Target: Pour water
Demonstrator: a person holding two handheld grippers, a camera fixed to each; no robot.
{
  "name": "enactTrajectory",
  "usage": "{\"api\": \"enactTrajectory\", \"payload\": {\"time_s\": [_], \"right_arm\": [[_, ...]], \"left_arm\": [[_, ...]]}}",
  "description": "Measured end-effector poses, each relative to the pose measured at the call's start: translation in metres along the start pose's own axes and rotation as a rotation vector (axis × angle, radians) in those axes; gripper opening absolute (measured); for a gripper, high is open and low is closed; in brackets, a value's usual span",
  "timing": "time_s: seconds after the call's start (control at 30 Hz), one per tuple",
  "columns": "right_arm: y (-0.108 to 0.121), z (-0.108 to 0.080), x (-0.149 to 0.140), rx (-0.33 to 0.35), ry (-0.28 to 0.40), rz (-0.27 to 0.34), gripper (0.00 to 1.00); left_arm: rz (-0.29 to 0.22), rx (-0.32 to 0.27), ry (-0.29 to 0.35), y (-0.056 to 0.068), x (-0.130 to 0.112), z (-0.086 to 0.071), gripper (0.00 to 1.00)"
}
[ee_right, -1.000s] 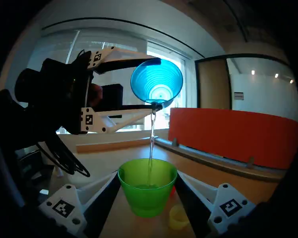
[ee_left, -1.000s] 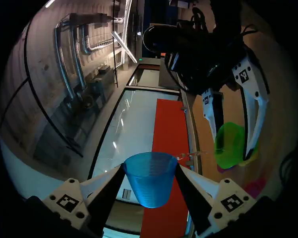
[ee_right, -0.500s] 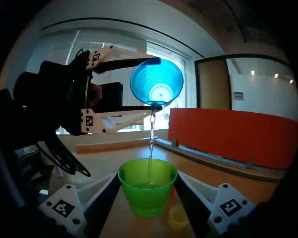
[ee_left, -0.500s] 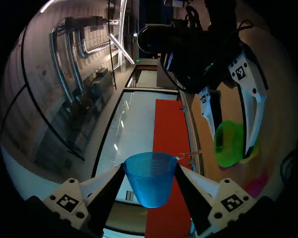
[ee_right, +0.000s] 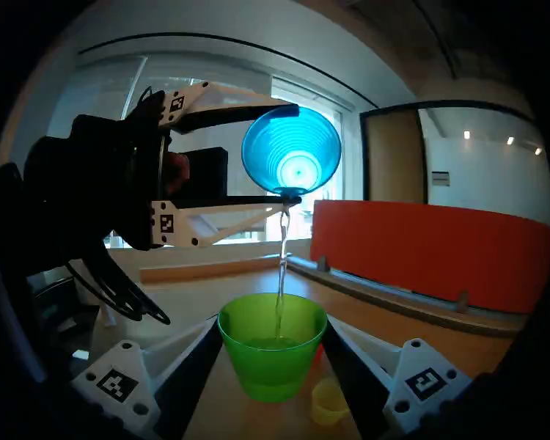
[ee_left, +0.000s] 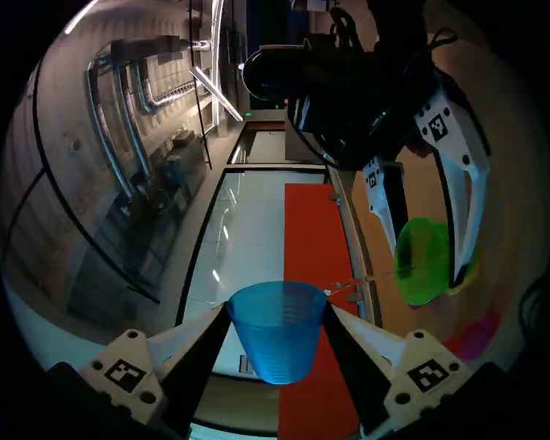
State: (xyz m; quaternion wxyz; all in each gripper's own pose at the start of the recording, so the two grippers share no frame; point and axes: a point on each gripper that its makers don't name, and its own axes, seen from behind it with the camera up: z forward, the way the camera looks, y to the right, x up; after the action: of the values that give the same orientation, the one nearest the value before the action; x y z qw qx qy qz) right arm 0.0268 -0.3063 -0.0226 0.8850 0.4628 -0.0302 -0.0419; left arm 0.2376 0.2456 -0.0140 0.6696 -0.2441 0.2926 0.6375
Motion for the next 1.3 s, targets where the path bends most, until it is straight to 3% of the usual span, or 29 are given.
{"api": "enactTrajectory", "payload": {"time_s": [0.47,0.73,0.97,1.3], "right_arm": [[0.002,-0.001,0.000,-0.003,0.001,0.001,0.91],[0.003,-0.001,-0.002,-0.005,0.001,0.002,0.91],[0.005,-0.001,-0.002,-0.007,0.001,0.003,0.91],[0.004,-0.002,-0.001,-0.008,0.002,0.001,0.91]], "left_arm": [[0.044,0.005,0.006,0.001,0.005,0.001,0.88],[0.068,-0.003,0.011,0.009,0.009,0.002,0.88],[0.067,-0.005,0.011,0.010,0.010,0.002,0.88],[0.055,-0.004,0.011,0.002,0.006,0.006,0.88]]}}
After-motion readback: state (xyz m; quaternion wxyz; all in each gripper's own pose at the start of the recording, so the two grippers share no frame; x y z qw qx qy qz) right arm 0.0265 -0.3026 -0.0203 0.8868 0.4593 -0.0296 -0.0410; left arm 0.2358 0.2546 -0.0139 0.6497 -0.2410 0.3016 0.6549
